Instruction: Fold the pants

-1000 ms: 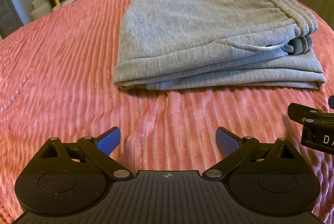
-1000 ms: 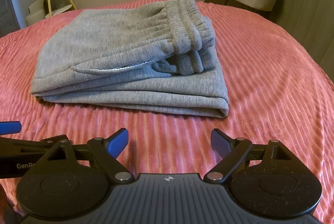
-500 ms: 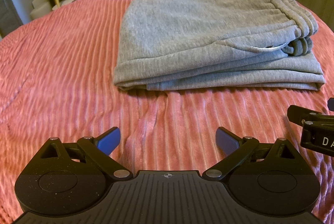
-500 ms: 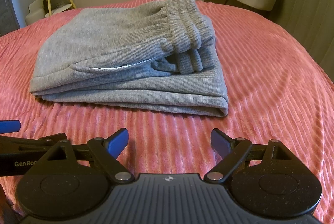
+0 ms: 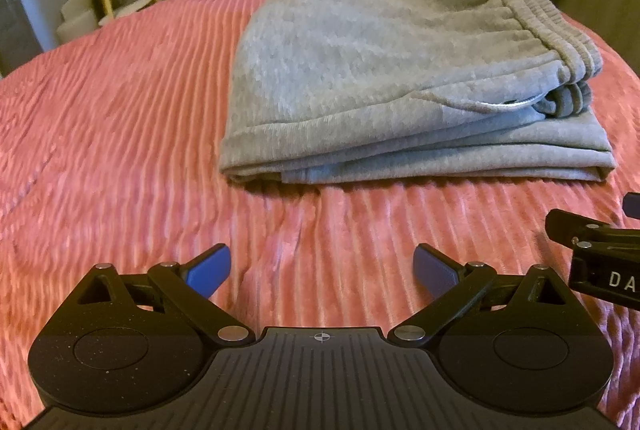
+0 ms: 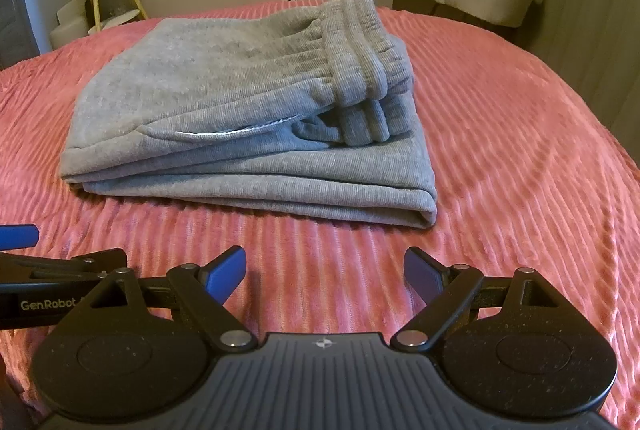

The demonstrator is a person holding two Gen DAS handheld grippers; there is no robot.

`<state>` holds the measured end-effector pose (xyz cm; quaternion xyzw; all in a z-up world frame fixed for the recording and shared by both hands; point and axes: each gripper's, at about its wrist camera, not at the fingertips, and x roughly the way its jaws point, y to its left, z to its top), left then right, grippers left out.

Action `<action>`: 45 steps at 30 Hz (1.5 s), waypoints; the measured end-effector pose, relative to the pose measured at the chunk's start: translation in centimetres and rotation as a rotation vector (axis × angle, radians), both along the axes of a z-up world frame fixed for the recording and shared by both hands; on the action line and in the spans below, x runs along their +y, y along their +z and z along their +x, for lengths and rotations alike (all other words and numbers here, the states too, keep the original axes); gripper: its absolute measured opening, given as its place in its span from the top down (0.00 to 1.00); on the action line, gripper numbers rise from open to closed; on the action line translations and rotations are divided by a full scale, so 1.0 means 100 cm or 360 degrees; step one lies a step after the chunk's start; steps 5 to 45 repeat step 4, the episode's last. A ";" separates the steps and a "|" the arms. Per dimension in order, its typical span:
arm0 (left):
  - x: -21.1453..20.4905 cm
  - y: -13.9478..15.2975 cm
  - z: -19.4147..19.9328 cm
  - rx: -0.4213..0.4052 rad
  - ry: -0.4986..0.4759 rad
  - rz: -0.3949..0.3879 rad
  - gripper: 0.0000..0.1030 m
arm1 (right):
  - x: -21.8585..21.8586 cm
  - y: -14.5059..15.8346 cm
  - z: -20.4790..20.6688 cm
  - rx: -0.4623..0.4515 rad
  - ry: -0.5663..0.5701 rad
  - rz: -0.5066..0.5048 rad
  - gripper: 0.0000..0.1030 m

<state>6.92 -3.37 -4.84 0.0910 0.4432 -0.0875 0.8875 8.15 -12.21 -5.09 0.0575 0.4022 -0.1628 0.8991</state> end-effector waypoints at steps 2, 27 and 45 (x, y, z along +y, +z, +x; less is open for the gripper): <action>-0.001 0.000 -0.001 -0.0006 -0.0010 0.0003 0.02 | 0.001 0.000 0.000 0.0002 0.0002 -0.0001 0.16; -0.001 0.001 -0.001 -0.0004 -0.0015 0.0003 0.02 | 0.001 0.000 0.000 0.0003 0.0003 0.0003 0.16; -0.001 0.001 -0.001 -0.0004 -0.0015 0.0003 0.02 | 0.001 0.000 0.000 0.0003 0.0003 0.0003 0.16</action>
